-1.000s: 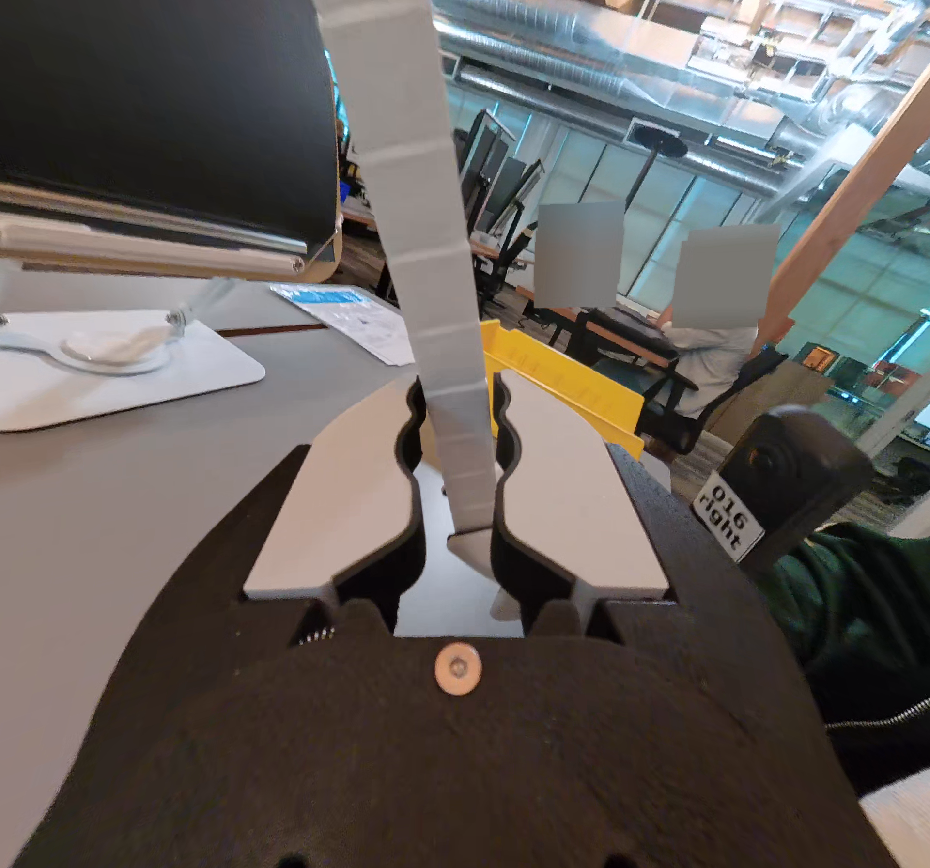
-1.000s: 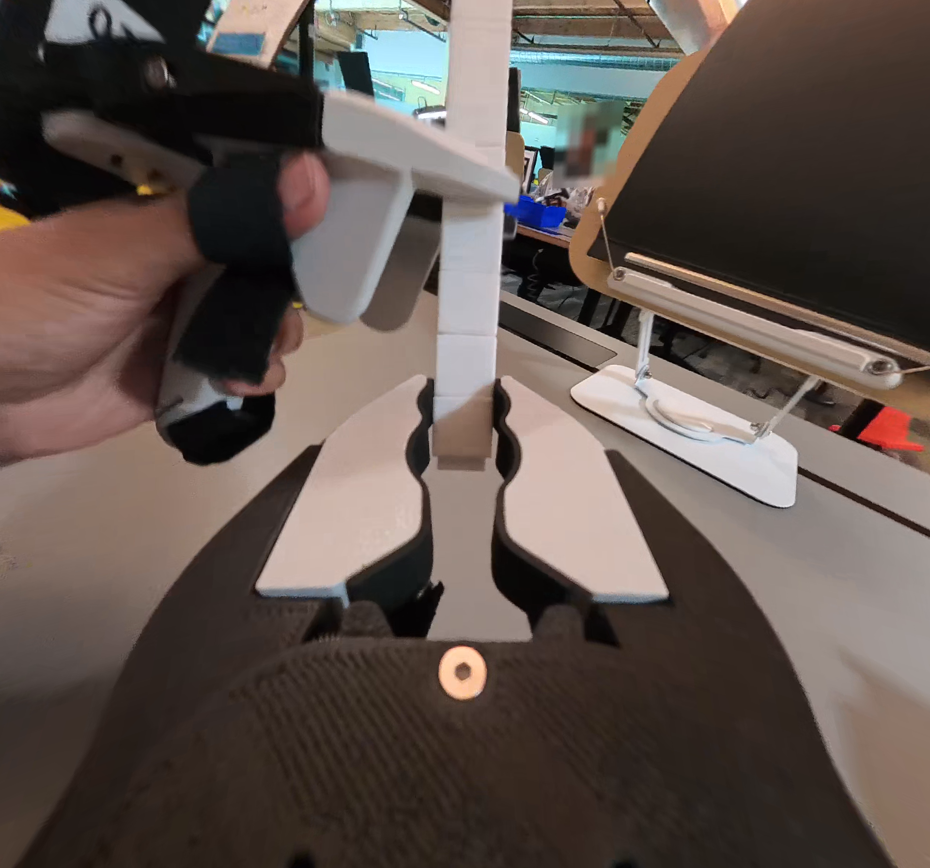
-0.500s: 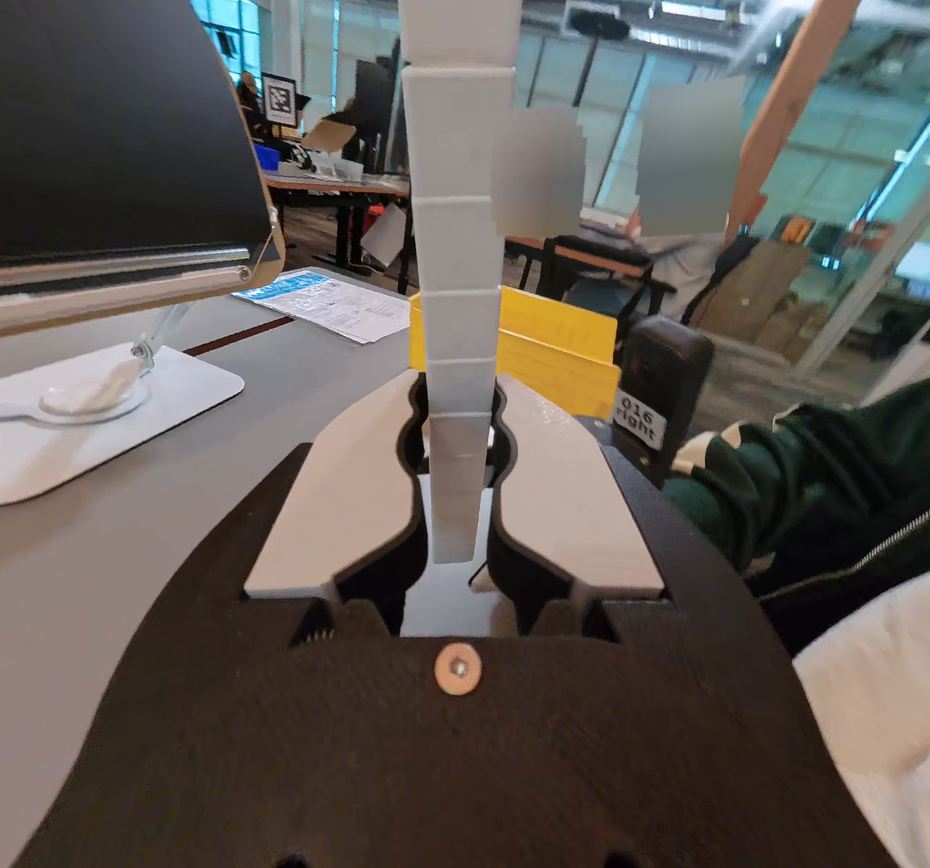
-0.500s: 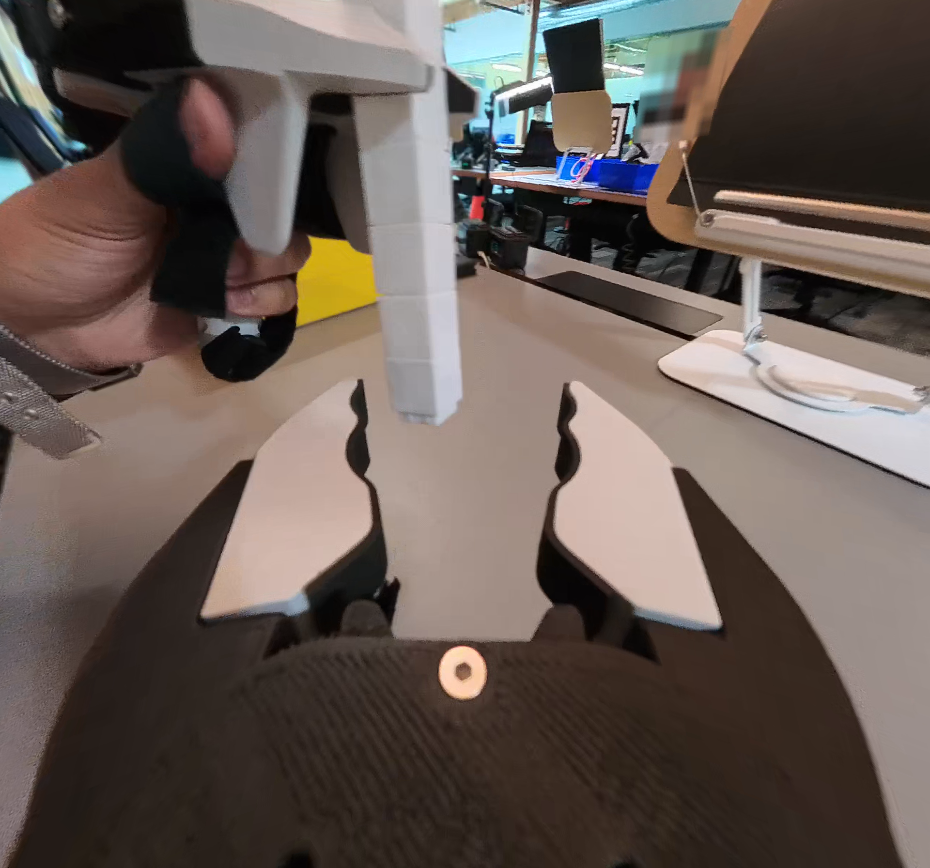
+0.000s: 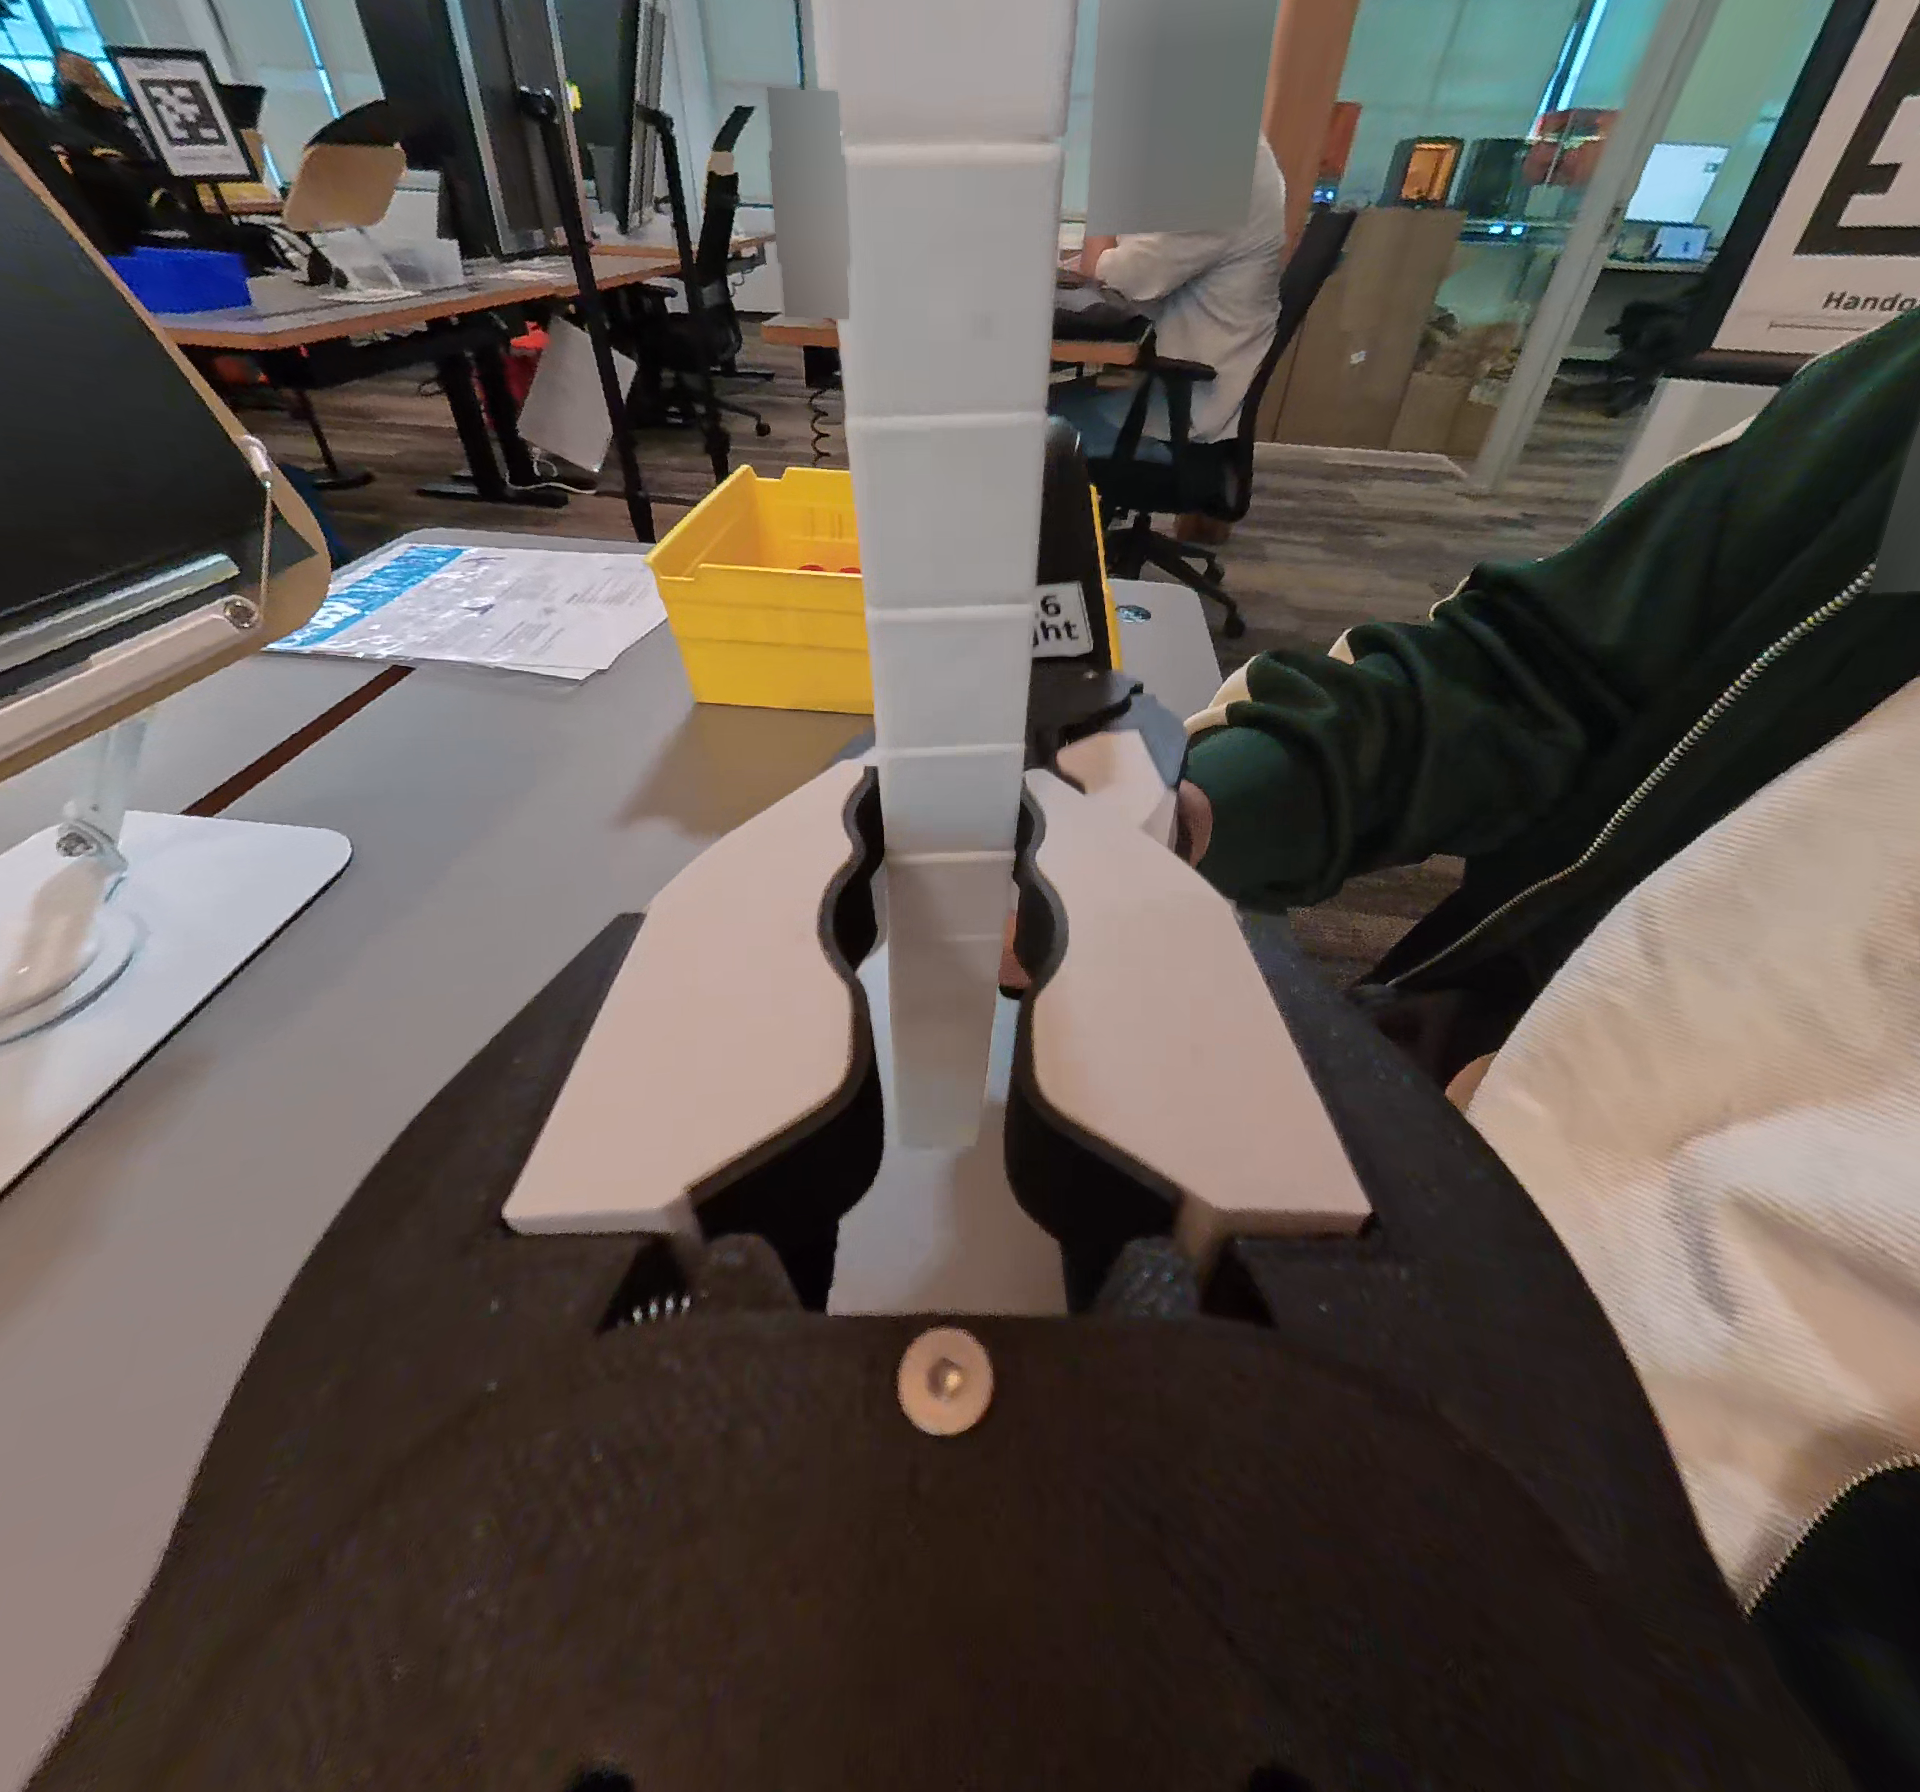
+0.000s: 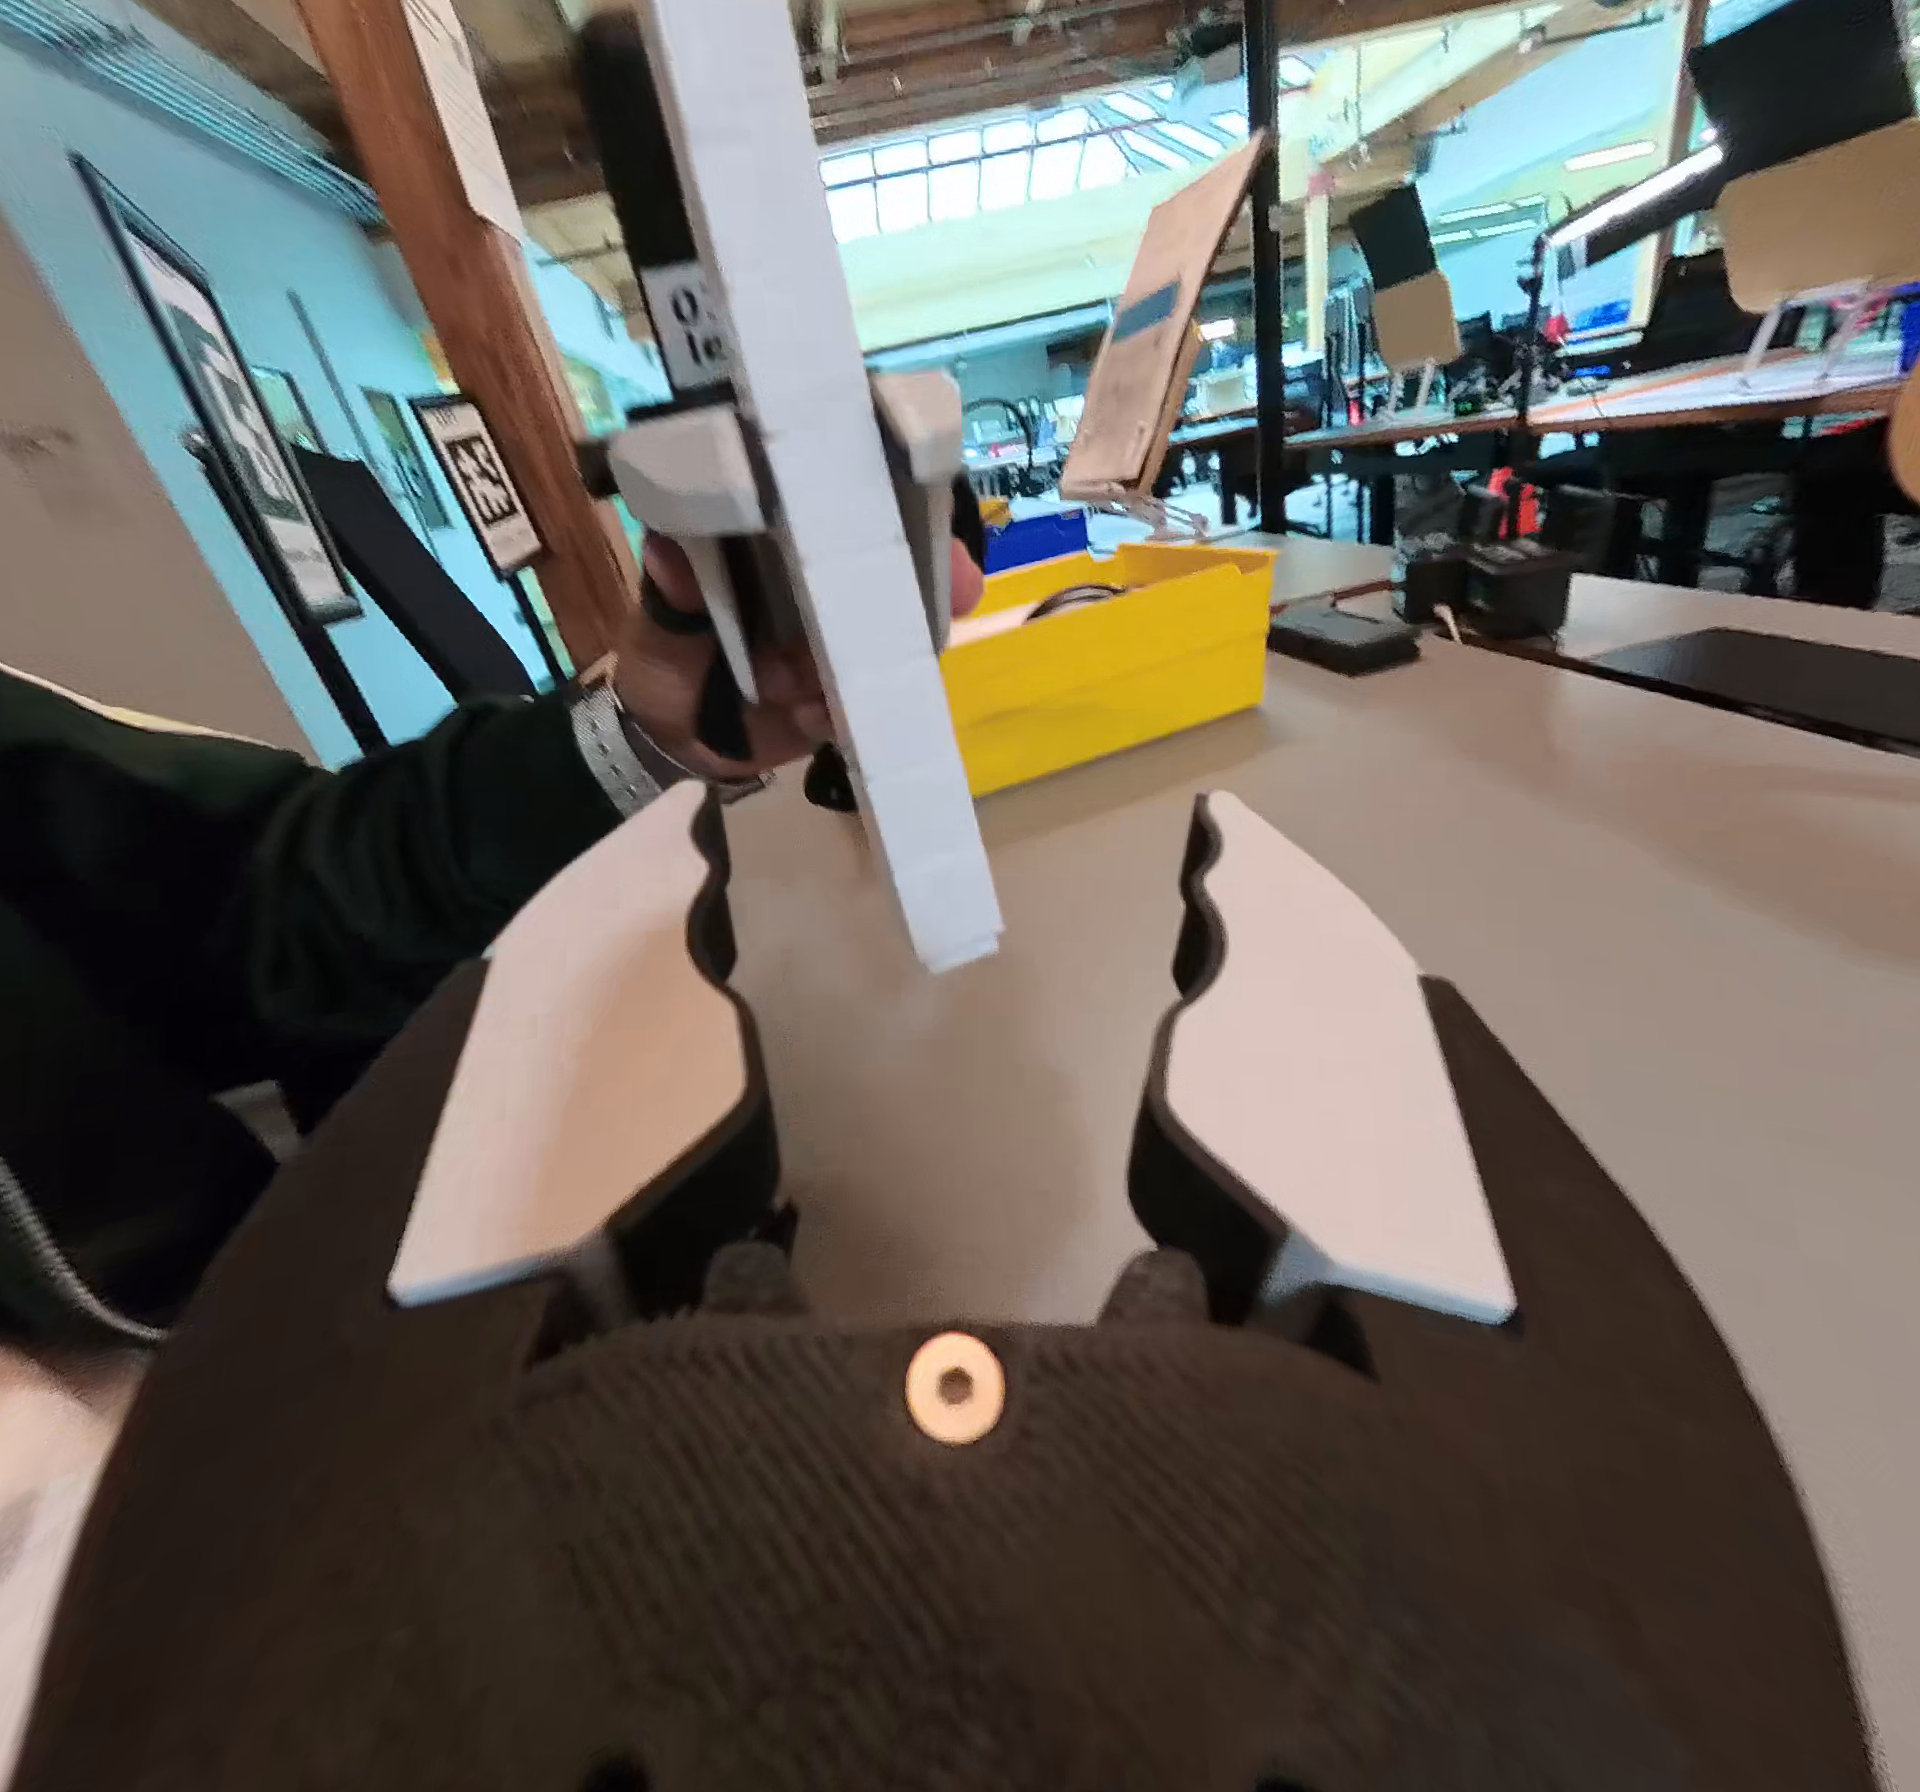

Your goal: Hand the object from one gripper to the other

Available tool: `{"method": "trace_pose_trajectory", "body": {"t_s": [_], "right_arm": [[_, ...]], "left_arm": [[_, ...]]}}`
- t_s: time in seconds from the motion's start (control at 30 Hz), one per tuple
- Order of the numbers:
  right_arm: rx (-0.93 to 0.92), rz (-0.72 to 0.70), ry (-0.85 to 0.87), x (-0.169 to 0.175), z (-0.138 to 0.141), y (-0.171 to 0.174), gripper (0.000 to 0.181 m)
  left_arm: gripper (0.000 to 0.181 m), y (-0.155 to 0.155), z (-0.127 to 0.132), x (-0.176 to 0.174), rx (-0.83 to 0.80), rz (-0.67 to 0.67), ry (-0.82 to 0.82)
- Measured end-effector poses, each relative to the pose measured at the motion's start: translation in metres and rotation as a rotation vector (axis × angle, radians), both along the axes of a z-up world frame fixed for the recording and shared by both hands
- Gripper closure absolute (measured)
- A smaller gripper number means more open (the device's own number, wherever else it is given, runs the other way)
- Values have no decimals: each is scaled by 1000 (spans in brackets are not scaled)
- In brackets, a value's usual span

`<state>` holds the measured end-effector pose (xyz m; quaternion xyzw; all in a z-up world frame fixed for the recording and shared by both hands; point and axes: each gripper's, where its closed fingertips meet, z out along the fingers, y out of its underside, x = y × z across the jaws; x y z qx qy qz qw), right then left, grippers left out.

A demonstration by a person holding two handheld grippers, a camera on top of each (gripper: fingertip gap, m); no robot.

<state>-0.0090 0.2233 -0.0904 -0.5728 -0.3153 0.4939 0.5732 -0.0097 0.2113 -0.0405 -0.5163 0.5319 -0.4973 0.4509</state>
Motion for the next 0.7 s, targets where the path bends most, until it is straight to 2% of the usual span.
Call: {"method": "trace_pose_trajectory", "body": {"t_s": [0.17, 0.27, 0.43, 0.47, 0.5, 0.53, 0.63, 0.7], "right_arm": [[34, -19, 92, 16, 45, -2, 101], [73, -1, 47, 13, 65, -13, 111], [97, 19, -35, 4, 77, -28, 126], [87, 39, -37, 3, 76, -31, 134], [78, 64, -50, 2, 74, -35, 154], [76, 84, -49, 2, 75, -38, 159], [90, 85, -36, 6, 80, -40, 159], [88, 75, -33, 8, 84, -40, 159]], "left_arm": [[158, -6, -15, 6, -51, -45, 56], [158, -18, -30, 18, -73, -101, 97], [158, -44, -48, 40, -76, -187, 150], [158, -48, -49, 43, -75, -198, 154], [158, -51, -49, 45, -72, -201, 154], [158, -53, -49, 47, -71, -203, 151], [157, -54, -43, 49, -68, -190, 119], [140, -53, -37, 50, -58, -171, 87]]}}
